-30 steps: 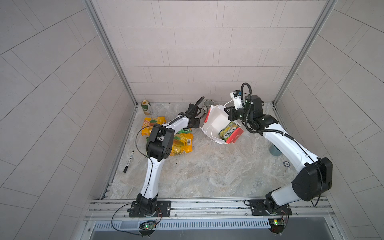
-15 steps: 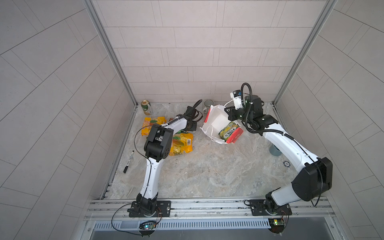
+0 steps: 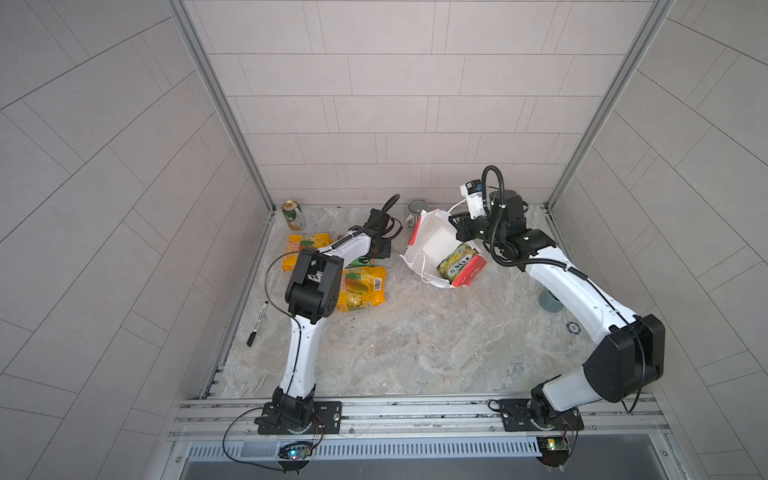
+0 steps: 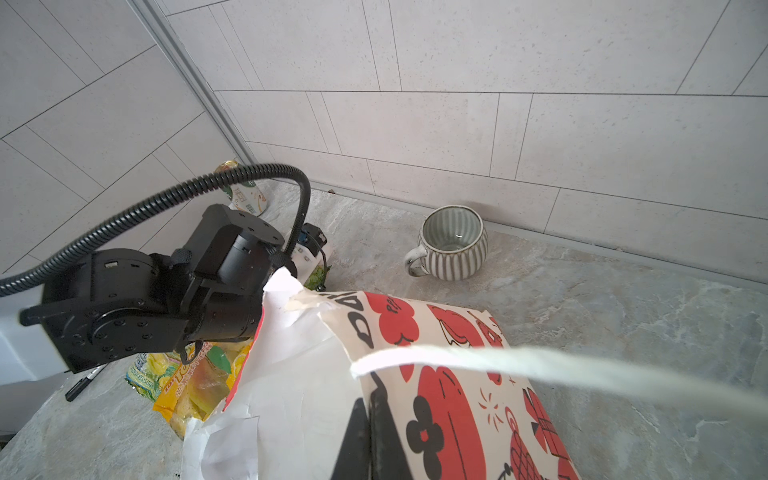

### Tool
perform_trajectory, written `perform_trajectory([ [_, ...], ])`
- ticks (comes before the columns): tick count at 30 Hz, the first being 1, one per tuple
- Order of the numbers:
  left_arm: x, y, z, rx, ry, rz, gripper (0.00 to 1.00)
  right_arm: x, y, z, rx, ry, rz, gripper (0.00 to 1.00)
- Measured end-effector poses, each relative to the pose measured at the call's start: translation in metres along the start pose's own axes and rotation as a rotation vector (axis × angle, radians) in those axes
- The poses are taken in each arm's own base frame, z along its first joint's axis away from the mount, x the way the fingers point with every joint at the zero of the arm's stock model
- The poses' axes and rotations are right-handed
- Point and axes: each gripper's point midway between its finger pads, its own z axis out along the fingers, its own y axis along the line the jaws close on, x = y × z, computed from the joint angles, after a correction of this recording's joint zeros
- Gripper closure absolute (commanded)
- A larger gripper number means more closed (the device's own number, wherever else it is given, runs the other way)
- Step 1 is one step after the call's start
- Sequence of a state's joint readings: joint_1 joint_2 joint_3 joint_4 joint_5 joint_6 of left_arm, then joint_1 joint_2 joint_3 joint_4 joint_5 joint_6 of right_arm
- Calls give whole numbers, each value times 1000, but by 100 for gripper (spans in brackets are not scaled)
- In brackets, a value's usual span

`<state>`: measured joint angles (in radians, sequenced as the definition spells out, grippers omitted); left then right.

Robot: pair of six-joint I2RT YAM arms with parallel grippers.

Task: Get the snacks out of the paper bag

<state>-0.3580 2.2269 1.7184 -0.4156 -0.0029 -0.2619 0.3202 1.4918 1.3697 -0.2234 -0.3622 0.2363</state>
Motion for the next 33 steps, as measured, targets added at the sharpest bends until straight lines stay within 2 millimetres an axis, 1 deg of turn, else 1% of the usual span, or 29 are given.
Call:
perform_trajectory([
  [4,-43,-8,-17,26,-100,-7,76,0,0,0,0,0,0,97],
  [6,-71,-11,-26,39,-161,-10,76,0,0,0,0,-1,0,97],
  [8,-94,-13,-29,48,-210,-15,76,0,0,0,0,-1,0,97],
  [10,-112,-11,-25,55,-240,-18,77,0,0,0,0,-1,0,97],
  [12,-121,-5,-13,51,-247,-20,77,0,0,0,0,-1,0,97],
  [15,-119,7,12,31,-214,-23,77,0,0,0,0,-2,0,97],
  [17,-109,17,29,14,-176,-29,77,0,0,0,0,-2,0,97],
  [20,-94,31,48,-8,-119,-39,77,0,0,0,0,-2,0,97],
  [23,-85,43,53,-25,-84,-44,78,0,0,0,0,-1,0,97],
  [31,-81,65,56,-51,-67,-70,78,0,0,0,0,-1,0,97],
  [33,-74,69,61,-63,-50,-73,78,0,0,0,0,-1,-1,97],
])
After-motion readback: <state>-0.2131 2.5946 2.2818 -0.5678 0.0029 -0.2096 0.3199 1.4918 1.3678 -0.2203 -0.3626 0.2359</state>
